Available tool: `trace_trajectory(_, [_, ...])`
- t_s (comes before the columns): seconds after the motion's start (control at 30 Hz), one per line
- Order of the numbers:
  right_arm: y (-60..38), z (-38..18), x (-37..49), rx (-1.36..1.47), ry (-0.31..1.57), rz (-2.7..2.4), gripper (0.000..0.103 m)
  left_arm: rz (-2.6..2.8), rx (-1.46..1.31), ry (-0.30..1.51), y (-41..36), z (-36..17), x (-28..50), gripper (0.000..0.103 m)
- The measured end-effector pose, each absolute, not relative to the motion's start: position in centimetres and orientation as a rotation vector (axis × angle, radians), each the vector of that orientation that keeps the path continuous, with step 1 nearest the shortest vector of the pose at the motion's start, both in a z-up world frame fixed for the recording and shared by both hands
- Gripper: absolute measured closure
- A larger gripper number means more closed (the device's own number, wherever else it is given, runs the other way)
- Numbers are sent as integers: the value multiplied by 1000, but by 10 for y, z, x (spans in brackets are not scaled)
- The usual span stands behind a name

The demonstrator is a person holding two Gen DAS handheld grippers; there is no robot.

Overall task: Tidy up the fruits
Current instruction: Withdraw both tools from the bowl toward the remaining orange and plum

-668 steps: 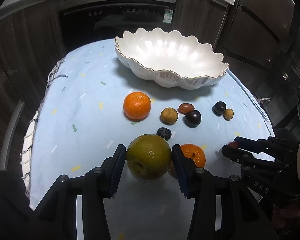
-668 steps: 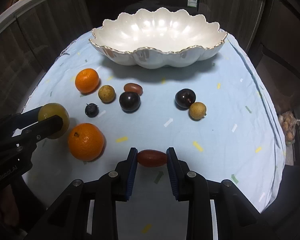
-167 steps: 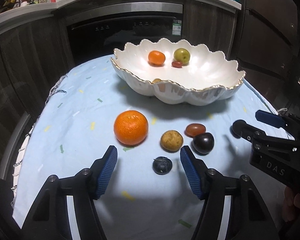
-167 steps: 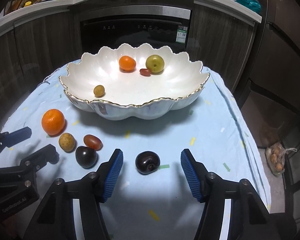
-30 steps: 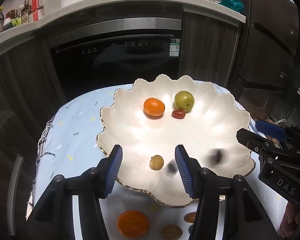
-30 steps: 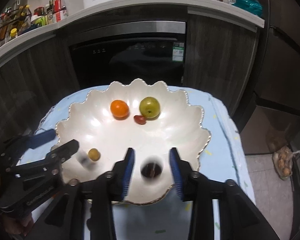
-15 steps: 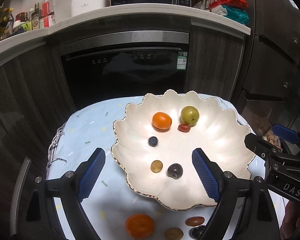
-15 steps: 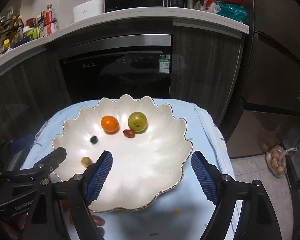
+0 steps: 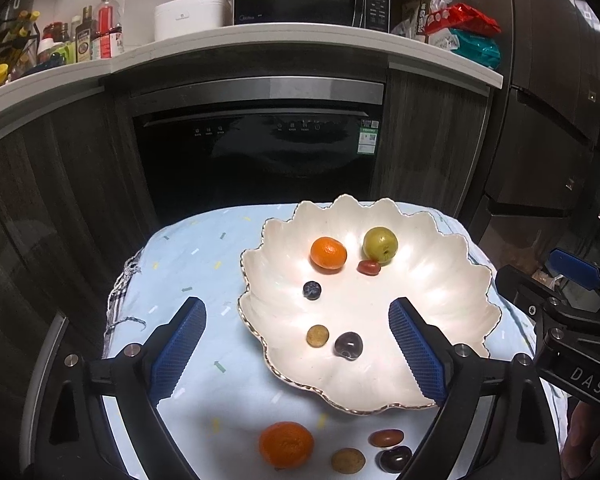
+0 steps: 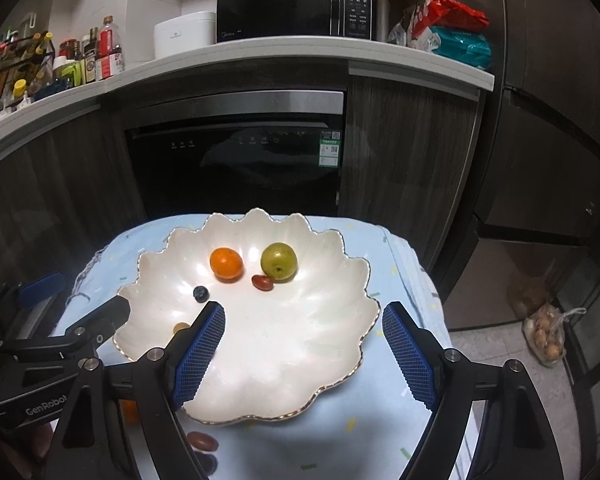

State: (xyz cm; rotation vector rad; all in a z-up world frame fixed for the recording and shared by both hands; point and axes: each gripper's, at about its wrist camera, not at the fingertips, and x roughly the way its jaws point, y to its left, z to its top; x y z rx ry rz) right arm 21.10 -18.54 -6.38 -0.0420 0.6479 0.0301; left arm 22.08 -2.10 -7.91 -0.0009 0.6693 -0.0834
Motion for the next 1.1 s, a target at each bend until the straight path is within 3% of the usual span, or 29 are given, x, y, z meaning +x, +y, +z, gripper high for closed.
trace_trajectory(1.1, [-156,-42,164,-91,582,27,21,-97,4,611,8,-63,167,9])
